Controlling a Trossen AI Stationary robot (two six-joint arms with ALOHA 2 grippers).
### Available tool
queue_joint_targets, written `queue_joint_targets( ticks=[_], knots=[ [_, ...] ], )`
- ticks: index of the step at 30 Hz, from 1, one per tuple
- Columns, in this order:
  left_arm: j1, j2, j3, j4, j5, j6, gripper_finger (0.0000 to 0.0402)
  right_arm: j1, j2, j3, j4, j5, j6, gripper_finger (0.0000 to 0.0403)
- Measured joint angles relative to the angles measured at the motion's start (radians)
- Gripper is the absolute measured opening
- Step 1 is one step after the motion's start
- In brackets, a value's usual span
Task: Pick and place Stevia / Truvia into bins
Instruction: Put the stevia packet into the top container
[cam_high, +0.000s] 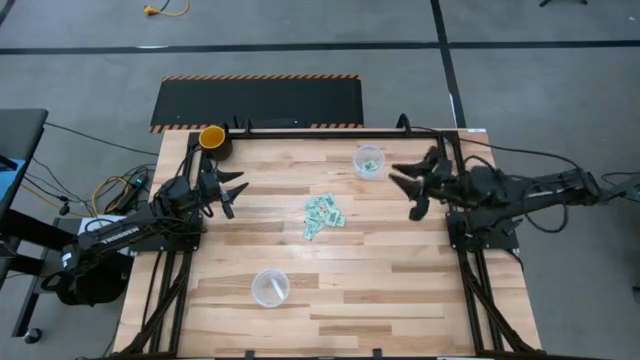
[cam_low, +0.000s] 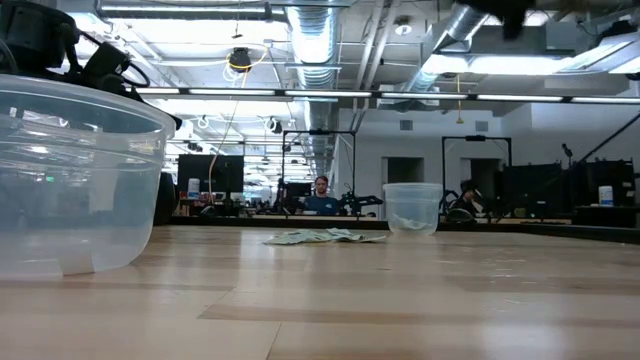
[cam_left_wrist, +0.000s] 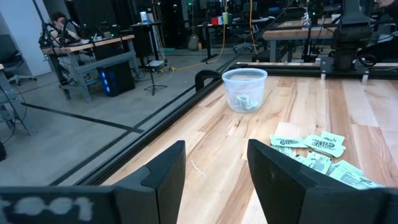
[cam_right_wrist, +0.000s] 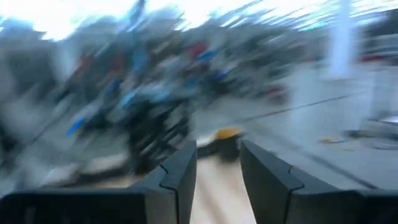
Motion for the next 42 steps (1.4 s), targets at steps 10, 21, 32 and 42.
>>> queue_joint_targets(
  ticks=[10, 21, 32, 42],
  knots=[
    [0.000, 0.000, 0.000, 0.000, 0.000, 0.000, 0.0163, 0.062, -0.008, -0.294, 0.406, 0.158, 0.011, 0.0116],
    [0.000, 0.000, 0.000, 0.000, 0.000, 0.000, 0.0163, 0.020, -0.038, 0.014, -0.576, -0.230, 0.296, 0.0116],
    [0.000, 0.000, 0.000, 0.000, 0.000, 0.000, 0.0163, 0.034, 0.065, 0.060, -0.900, -0.305, 0.266, 0.0116],
    [0.000, 0.000, 0.000, 0.000, 0.000, 0.000, 0.0163, 0.000, 0.248, 0.193, -1.034, -0.305, 0.231, 0.0116]
  ],
)
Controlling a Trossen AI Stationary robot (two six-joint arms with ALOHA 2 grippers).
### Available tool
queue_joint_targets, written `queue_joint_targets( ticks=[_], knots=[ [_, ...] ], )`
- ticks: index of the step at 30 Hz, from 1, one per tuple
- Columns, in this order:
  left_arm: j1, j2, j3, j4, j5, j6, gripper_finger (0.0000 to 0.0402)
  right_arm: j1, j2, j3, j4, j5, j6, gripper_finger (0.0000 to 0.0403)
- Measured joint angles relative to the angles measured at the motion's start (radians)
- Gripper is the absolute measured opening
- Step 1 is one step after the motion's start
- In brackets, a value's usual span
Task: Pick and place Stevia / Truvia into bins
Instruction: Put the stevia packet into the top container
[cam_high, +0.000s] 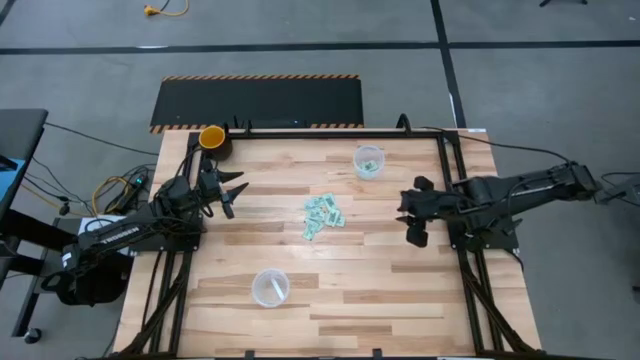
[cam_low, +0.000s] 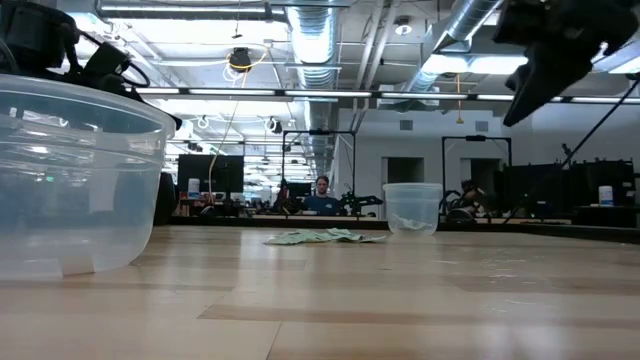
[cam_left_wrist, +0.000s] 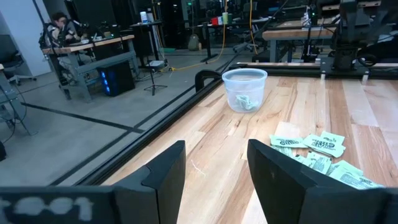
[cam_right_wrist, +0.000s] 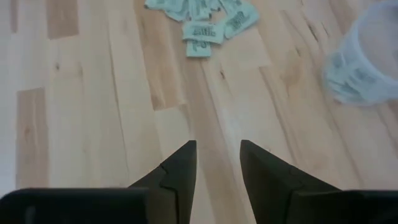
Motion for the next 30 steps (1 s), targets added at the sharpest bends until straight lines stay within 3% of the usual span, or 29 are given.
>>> queue_joint_targets(
  ticks=[10, 30],
  knots=[
    [0.000, 0.000, 0.000, 0.000, 0.000, 0.000, 0.0163, 0.000, 0.235, 0.232, -0.100, 0.000, -0.175, 0.0116],
    [0.000, 0.000, 0.000, 0.000, 0.000, 0.000, 0.0163, -0.047, 0.560, 0.251, -0.091, -0.001, -0.194, 0.0116]
  ],
)
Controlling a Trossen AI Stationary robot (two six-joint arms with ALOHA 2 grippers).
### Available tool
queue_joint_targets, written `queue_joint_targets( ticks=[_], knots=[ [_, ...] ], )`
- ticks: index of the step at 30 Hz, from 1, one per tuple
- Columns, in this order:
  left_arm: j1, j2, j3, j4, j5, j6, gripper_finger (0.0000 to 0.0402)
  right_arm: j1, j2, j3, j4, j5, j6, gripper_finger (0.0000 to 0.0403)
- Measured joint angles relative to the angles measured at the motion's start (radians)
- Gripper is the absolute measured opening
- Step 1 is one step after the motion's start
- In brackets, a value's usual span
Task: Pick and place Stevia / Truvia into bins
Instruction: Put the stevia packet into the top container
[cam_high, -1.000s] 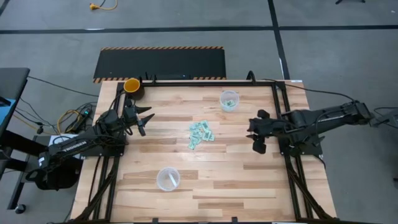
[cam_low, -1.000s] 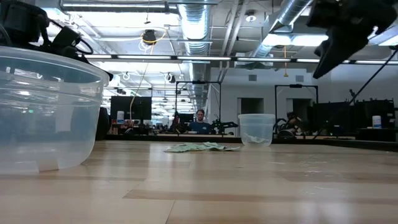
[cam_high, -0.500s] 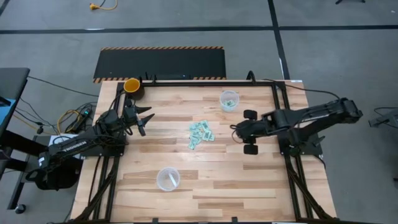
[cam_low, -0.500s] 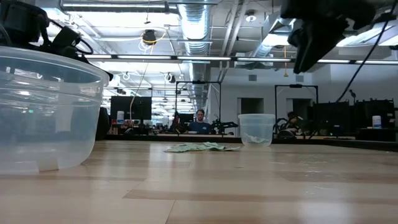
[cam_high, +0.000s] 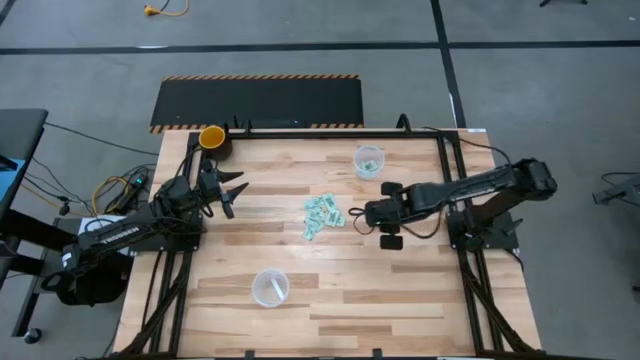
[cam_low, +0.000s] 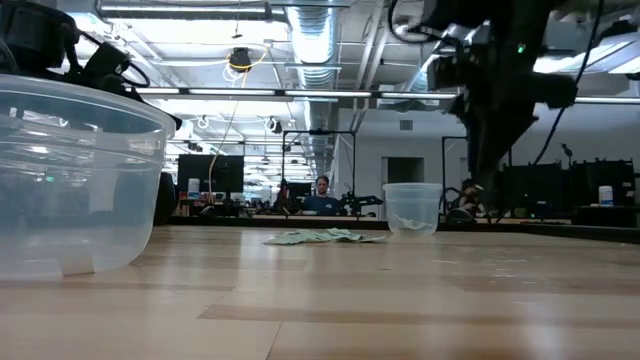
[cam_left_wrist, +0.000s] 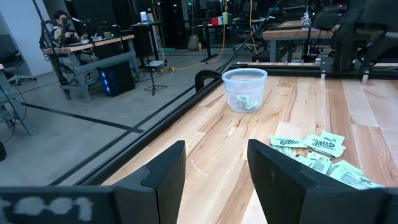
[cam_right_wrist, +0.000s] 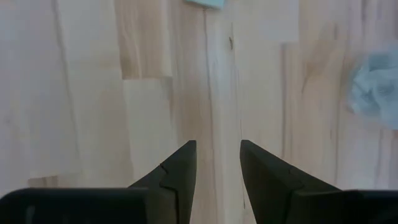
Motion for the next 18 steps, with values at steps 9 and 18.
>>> queue_joint_targets(
  ticks=[9, 18],
  knots=[
    [0.000, 0.000, 0.000, 0.000, 0.000, 0.000, 0.0163, -0.004, 0.160, 0.000, 0.032, -0.003, -0.009, 0.0116],
    [0.000, 0.000, 0.000, 0.000, 0.000, 0.000, 0.0163, -0.004, 0.244, 0.000, 0.032, -0.003, -0.010, 0.0116]
  ],
)
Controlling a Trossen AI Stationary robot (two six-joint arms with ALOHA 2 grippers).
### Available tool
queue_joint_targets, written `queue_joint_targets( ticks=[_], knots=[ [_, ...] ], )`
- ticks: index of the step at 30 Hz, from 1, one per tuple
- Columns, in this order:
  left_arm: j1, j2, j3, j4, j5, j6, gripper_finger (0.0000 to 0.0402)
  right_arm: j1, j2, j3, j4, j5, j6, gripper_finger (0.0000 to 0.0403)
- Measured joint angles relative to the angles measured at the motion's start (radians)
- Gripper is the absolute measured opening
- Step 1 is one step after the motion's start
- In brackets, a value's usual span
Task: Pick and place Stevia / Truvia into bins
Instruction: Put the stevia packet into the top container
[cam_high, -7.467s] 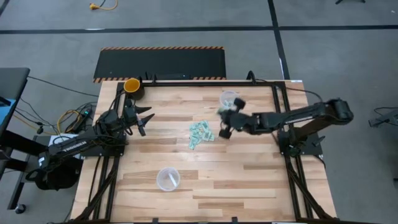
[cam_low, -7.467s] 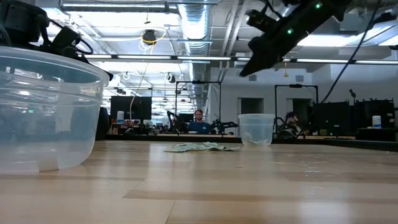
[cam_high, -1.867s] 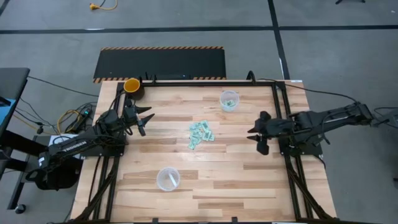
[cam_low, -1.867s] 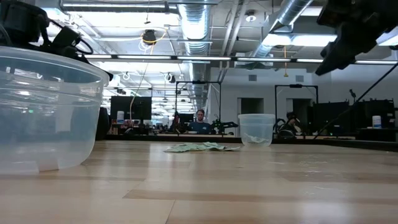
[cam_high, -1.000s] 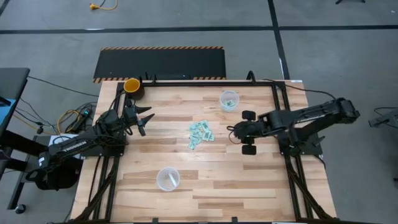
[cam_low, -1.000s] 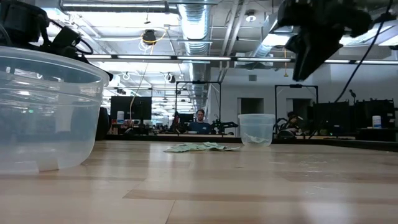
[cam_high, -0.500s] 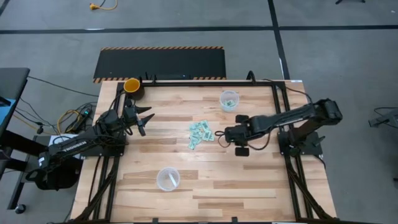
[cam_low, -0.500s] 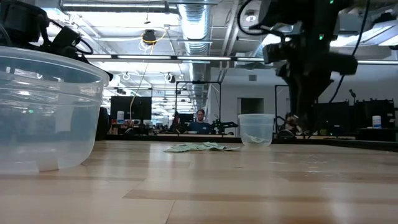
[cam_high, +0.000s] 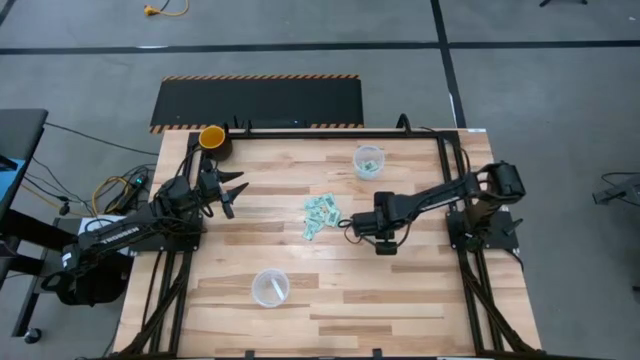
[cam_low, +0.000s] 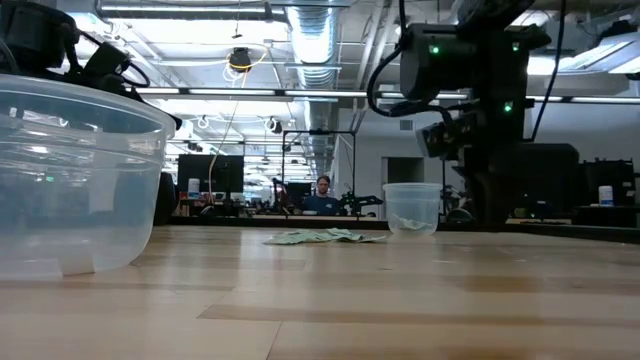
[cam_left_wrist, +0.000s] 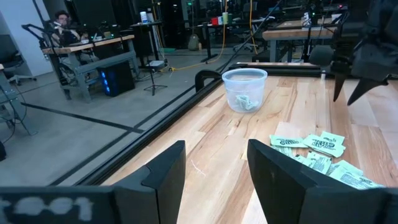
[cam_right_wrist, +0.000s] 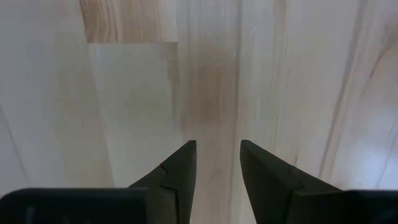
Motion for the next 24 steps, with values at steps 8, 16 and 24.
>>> queue_joint_targets(
  ticks=[8, 16, 24],
  knots=[
    [0.000, 0.000, 0.000, 0.000, 0.000, 0.000, 0.0163, 0.000, -0.030, 0.013, -0.020, 0.000, 0.000, 0.0116],
    [0.000, 0.000, 0.000, 0.000, 0.000, 0.000, 0.0163, 0.001, -0.079, 0.115, -0.098, -0.001, -0.022, 0.0116],
    [0.000, 0.000, 0.000, 0.000, 0.000, 0.000, 0.0163, 0.001, -0.086, 0.185, -0.095, 0.000, -0.077, 0.0116]
  ],
)
